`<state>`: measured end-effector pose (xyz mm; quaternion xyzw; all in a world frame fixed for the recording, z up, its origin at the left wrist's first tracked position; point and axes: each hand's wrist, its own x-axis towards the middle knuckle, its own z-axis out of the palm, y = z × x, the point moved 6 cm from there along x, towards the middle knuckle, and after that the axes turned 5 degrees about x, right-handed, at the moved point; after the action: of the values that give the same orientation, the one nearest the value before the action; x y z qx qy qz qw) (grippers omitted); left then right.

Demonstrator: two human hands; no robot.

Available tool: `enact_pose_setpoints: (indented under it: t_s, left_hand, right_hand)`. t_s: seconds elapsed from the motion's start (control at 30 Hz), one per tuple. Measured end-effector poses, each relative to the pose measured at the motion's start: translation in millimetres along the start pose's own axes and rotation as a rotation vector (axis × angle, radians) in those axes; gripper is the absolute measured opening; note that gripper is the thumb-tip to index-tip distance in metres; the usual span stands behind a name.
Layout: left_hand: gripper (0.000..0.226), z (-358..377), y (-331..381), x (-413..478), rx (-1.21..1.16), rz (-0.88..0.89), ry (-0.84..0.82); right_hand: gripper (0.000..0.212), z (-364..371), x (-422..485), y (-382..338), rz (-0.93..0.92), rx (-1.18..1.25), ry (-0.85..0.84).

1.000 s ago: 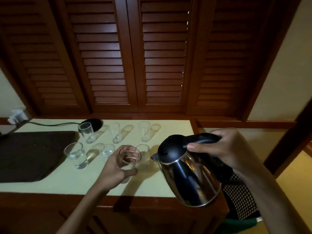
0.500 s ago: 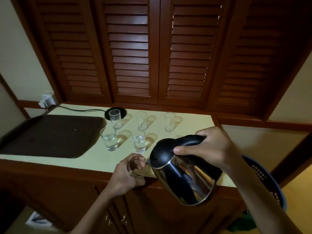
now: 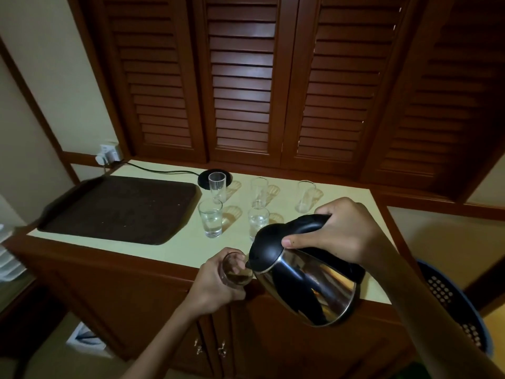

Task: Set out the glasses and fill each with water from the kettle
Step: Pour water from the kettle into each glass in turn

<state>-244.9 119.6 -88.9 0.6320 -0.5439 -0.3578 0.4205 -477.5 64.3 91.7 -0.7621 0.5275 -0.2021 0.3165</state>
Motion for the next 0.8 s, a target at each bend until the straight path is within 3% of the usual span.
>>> enact_pose_setpoints:
  t_s: [0.8]
  left_hand:
    - [0.066,-5.9,-9.2,-0.4,-0.009,0.012,-0.045]
  right_hand:
    - [0.076,15.3,10.2,-35.7,0.013,-0.186,-0.048]
